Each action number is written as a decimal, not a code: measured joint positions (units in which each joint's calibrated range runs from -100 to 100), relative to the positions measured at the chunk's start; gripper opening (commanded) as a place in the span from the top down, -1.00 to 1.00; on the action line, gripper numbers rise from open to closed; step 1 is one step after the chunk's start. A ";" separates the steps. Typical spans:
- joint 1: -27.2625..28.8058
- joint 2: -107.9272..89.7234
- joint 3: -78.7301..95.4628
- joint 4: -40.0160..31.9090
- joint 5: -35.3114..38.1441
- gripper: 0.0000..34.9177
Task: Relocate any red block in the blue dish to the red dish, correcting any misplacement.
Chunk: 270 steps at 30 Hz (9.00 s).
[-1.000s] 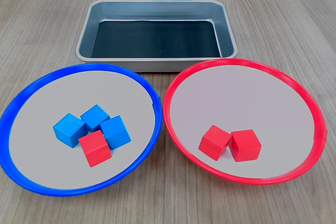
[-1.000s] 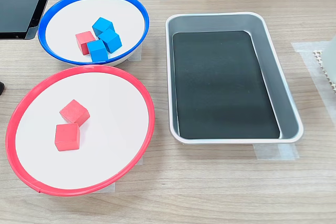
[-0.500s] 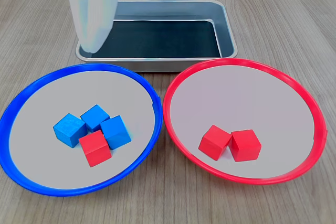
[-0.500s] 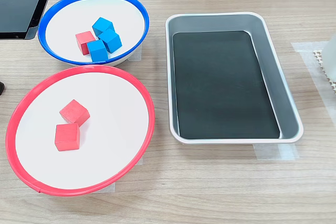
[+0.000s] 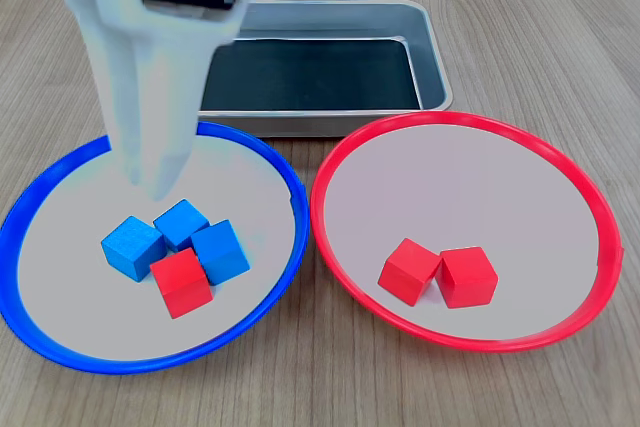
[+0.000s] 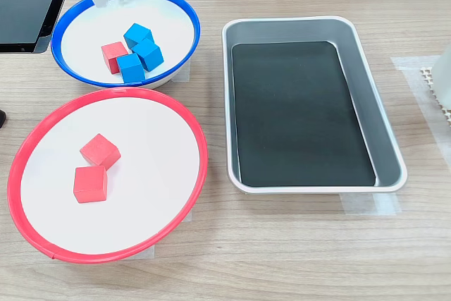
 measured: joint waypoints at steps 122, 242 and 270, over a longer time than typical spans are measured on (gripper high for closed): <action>-23.01 1.28 12.34 -3.67 -4.93 0.98; -13.10 -123.96 121.78 -7.83 -32.09 0.96; -13.10 -123.96 121.78 -7.83 -32.09 0.98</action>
